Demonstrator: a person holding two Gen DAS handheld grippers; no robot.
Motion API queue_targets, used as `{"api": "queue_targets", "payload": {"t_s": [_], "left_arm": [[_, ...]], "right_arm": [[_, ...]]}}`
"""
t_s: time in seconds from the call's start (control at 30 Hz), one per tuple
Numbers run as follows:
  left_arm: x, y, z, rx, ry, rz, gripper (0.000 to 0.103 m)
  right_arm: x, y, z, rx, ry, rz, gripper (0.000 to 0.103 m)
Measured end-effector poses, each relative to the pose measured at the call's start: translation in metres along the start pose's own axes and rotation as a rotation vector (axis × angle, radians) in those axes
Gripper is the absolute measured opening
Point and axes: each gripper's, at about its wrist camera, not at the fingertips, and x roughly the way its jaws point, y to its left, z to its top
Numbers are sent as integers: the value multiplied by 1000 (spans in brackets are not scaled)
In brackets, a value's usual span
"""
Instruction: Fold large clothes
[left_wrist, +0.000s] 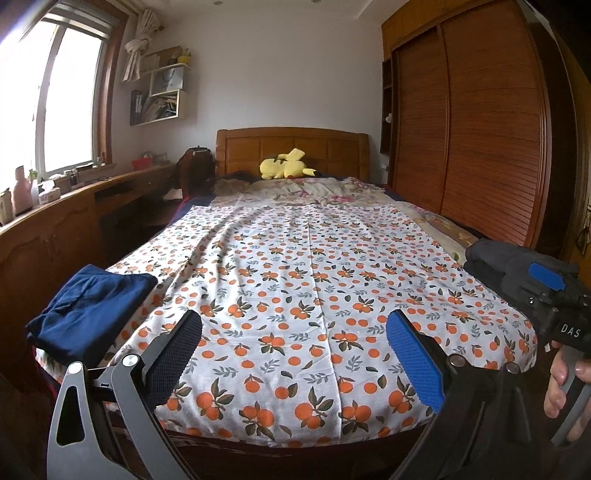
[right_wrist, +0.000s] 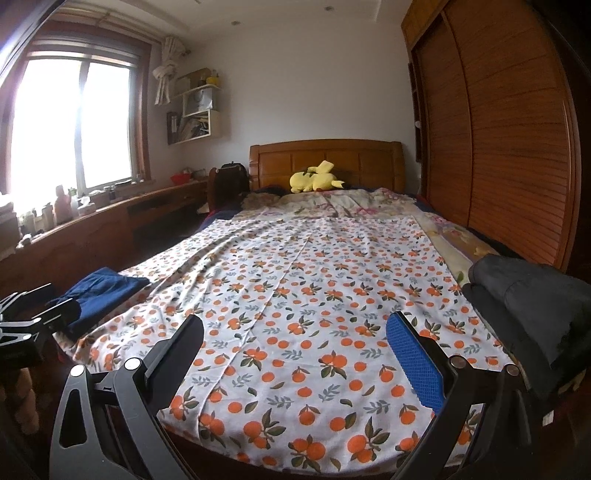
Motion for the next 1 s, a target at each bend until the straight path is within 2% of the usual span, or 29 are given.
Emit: {"api": "queue_targets", "payload": {"t_s": [1.0], "left_arm": [[-6,-12,5,-4,-24,-8,100]], "right_arm": [[-5,1,1,4,-8,9,96]]}}
